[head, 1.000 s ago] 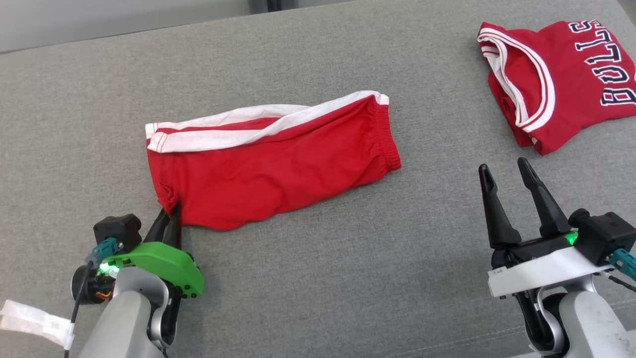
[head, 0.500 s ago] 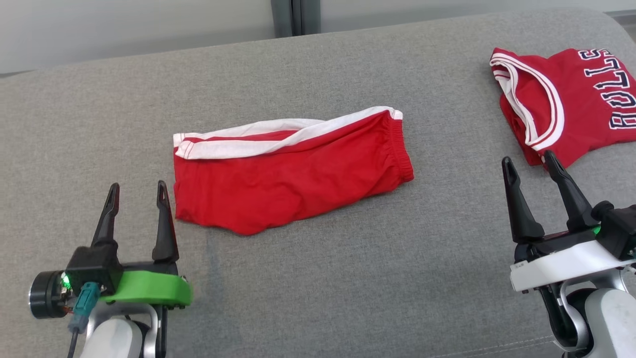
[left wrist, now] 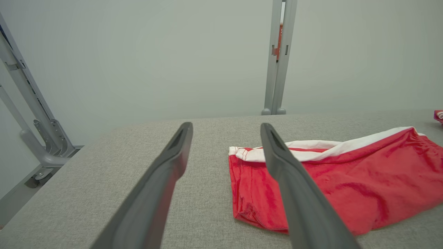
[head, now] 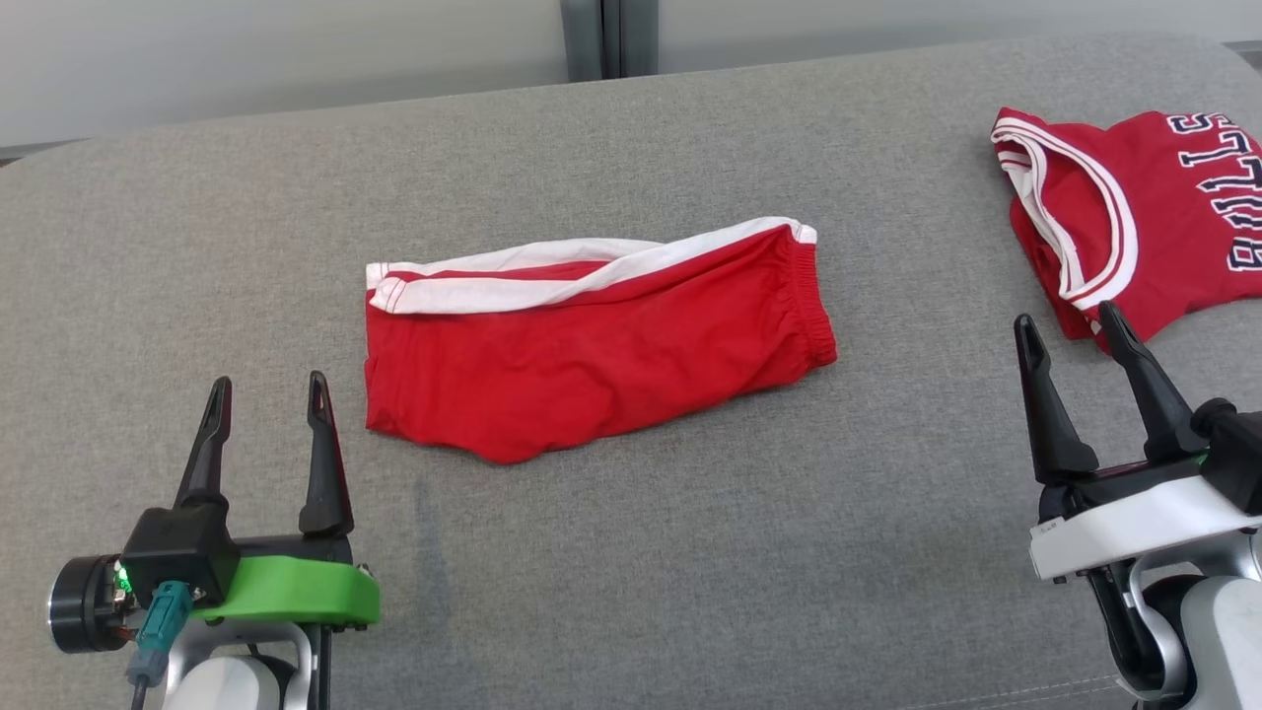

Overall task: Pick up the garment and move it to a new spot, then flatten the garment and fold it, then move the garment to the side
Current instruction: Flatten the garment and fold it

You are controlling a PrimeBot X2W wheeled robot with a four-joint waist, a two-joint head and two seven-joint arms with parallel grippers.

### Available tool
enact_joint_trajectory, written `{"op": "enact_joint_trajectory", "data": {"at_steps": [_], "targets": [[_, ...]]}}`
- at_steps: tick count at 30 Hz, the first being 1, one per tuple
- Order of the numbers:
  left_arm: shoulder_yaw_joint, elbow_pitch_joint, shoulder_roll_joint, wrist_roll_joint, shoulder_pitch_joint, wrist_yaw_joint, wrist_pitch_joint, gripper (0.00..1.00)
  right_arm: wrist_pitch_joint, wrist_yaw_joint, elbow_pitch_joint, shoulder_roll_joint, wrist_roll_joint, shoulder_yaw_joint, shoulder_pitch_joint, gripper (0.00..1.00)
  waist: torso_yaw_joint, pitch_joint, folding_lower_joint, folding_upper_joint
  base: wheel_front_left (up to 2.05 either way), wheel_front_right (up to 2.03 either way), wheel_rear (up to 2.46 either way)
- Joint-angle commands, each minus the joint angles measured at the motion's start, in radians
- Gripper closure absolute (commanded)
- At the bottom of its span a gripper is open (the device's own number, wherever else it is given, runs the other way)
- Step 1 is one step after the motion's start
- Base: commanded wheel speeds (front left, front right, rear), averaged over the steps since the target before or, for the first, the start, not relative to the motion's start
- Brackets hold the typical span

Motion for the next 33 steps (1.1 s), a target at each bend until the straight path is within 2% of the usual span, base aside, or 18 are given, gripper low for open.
{"op": "enact_joint_trajectory", "data": {"at_steps": [1,6,11,18,24,30,31,32,33], "targets": [[0.001,-0.006,0.006,0.005,0.003,0.005,0.001,0.0,0.004,-0.001,0.001,-0.007,-0.003,-0.005,0.008,0.0,0.006,0.008,0.0,0.0,0.0,0.0,0.0],[-0.016,-0.028,-0.005,0.02,-0.047,0.005,-0.005,0.0,0.023,-0.001,0.031,-0.033,0.004,0.004,-0.045,0.0,0.046,0.069,0.0,0.0,0.0,0.0,0.0],[-0.031,-0.034,-0.02,0.028,-0.1,-0.006,-0.018,0.0,0.03,-0.001,0.114,-0.048,0.02,0.069,-0.135,0.0,0.097,0.141,0.0,0.0,0.0,0.0,0.0],[-0.047,-0.002,-0.049,0.033,-0.163,-0.018,-0.04,0.0,0.015,-0.001,0.338,-0.036,0.045,0.194,-0.294,0.0,0.152,0.2,0.0,0.0,0.0,0.0,0.0],[-0.052,0.026,-0.07,0.039,-0.183,-0.027,-0.051,0.0,-0.001,-0.001,0.535,-0.021,0.061,0.199,-0.356,0.0,0.169,0.2,0.0,0.0,0.0,0.0,0.0],[-0.05,0.034,-0.071,0.049,-0.184,-0.033,-0.057,0.0,0.013,-0.001,0.631,-0.006,0.127,0.251,-0.367,0.0,0.162,0.19,0.0,0.0,0.0,0.0,0.0],[-0.05,0.035,-0.072,0.05,-0.183,-0.034,-0.058,0.0,0.011,0.0,0.636,-0.009,0.135,0.263,-0.371,0.53,0.16,0.189,0.0,0.0,0.0,0.0,0.0],[-0.05,0.036,-0.072,0.052,-0.183,-0.034,-0.058,0.0,0.001,0.0,0.635,-0.012,0.149,0.28,-0.378,0.96,0.159,0.187,0.0,0.0,0.0,0.0,0.0],[-0.05,0.037,-0.072,0.054,-0.182,-0.034,-0.059,0.0,-0.009,0.0,0.633,-0.016,0.163,0.292,-0.385,1.0,0.156,0.185,0.0,0.0,0.0,0.0,0.0]]}}
